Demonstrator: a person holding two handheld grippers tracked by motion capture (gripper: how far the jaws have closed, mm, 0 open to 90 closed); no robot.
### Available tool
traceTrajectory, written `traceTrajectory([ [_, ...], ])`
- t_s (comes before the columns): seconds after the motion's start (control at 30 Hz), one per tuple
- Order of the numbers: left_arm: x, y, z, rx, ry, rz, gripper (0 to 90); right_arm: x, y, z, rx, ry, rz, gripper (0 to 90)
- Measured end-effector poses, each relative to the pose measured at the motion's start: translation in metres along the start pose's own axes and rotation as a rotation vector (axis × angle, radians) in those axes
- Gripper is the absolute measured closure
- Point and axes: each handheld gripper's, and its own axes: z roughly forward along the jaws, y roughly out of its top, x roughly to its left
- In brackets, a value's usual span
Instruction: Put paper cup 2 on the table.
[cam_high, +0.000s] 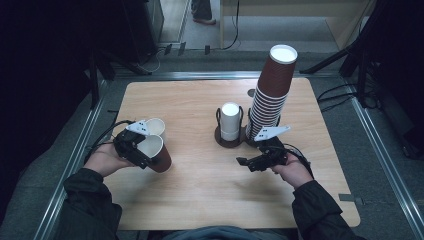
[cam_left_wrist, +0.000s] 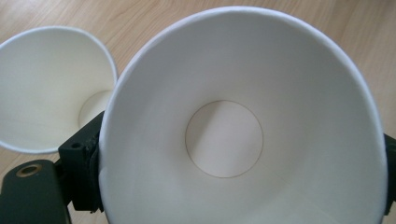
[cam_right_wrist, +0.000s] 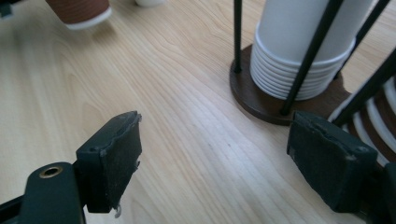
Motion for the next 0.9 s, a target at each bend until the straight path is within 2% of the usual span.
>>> traceTrajectory([
  [0.17, 0.004, -0.005, 0.0, 0.023, 0.019, -0.027, 8.5, 0.0, 0.0, 0.001, 0.007, -0.006, -0.006, 17.8],
  [0.27, 0.007, -0.008, 0.001, 0.053, 0.052, -0.044, 8.5, 0.0, -0.001, 0.001, 0.008, -0.009, -0.006, 17.9],
  [0.47, 0.009, -0.009, 0.007, 0.112, 0.073, -0.045, 7.6, -0.001, -0.001, 0.001, 0.008, -0.011, -0.003, 17.9],
  [0.57, 0.008, -0.009, 0.011, 0.13, 0.088, -0.03, 7.2, -0.001, -0.001, 0.001, 0.009, -0.011, -0.003, 17.9],
  [0.77, 0.008, -0.008, 0.015, 0.141, 0.122, -0.028, 5.9, -0.002, -0.001, 0.0, 0.004, -0.017, -0.001, 17.8],
  [0.9, 0.009, -0.008, 0.015, 0.13, 0.106, -0.036, 5.0, -0.002, -0.001, 0.0, 0.004, -0.015, -0.001, 17.9],
])
